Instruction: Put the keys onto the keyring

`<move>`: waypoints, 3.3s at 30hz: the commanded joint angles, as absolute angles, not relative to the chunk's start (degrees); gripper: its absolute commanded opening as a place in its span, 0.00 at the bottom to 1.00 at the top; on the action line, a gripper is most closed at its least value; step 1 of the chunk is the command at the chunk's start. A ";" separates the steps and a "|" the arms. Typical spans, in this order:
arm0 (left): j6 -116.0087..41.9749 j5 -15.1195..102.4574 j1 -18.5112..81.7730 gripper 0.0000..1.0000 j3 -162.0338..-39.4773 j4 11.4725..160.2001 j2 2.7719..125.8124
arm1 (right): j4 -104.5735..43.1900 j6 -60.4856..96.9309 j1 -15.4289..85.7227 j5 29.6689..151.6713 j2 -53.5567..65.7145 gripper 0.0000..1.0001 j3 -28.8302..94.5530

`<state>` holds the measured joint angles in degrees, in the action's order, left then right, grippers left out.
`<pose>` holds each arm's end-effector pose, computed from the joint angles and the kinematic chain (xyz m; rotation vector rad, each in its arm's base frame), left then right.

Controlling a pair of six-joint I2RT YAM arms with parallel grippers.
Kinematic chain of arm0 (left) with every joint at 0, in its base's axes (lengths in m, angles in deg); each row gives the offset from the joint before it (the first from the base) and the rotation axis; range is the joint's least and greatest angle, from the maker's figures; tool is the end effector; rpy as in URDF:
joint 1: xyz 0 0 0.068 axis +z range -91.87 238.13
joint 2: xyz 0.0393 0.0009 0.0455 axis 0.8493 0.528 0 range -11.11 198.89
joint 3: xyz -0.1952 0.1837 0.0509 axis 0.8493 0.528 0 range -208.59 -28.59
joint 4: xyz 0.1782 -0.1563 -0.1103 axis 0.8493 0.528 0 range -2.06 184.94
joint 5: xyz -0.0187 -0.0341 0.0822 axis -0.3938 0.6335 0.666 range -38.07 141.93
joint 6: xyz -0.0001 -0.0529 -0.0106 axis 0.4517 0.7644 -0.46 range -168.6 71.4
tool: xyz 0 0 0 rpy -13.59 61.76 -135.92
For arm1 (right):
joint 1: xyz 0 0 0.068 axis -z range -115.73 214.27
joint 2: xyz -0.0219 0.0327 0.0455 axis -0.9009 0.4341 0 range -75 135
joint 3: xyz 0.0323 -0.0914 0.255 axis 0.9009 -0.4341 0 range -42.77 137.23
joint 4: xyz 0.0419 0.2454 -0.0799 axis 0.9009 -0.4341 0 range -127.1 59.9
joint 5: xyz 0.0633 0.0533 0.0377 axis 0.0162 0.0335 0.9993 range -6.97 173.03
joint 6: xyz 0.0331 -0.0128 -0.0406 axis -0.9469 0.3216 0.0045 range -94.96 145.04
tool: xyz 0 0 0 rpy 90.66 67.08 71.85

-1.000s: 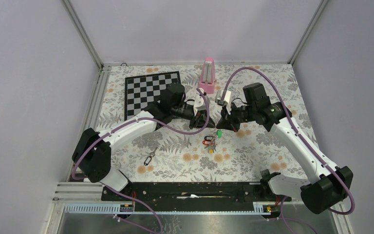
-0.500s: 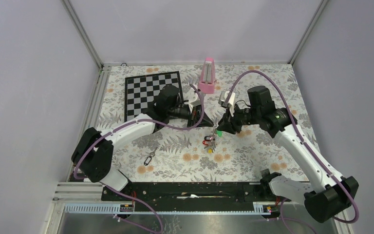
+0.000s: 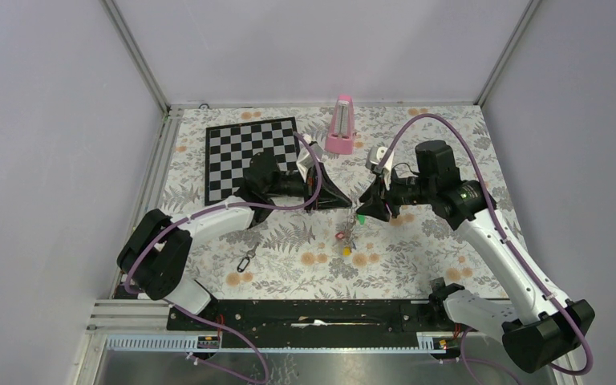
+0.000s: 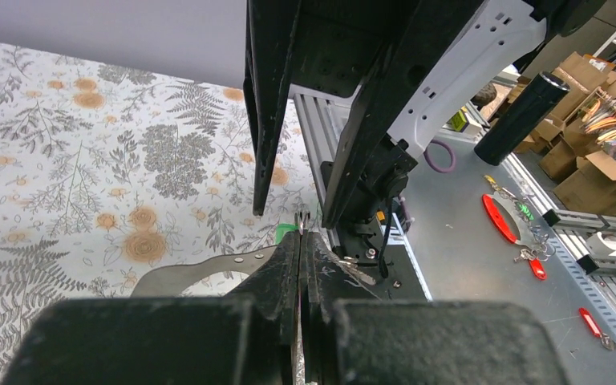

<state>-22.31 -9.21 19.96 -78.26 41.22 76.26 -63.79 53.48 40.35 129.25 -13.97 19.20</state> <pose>0.2390 -0.2276 0.2892 1.1314 1.3191 -1.6066 0.1898 0.1124 0.3551 -1.2957 1.5834 0.8069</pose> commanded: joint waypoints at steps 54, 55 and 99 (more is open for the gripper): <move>-46.42 -11.26 19.68 0.42 -88.60 65.58 73.59 | -73.64 57.91 38.54 126.14 -8.42 0.00 26.41; -46.89 -11.27 19.53 0.43 -88.76 65.84 73.72 | -74.07 57.83 38.45 126.04 -8.25 0.00 26.73; -44.73 -11.89 17.09 0.23 -89.42 61.87 77.27 | -72.24 56.26 38.17 127.54 -8.14 0.00 23.50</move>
<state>-45.29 -10.46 17.36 -87.50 65.50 77.99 -74.39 56.70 38.76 126.03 -7.17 23.64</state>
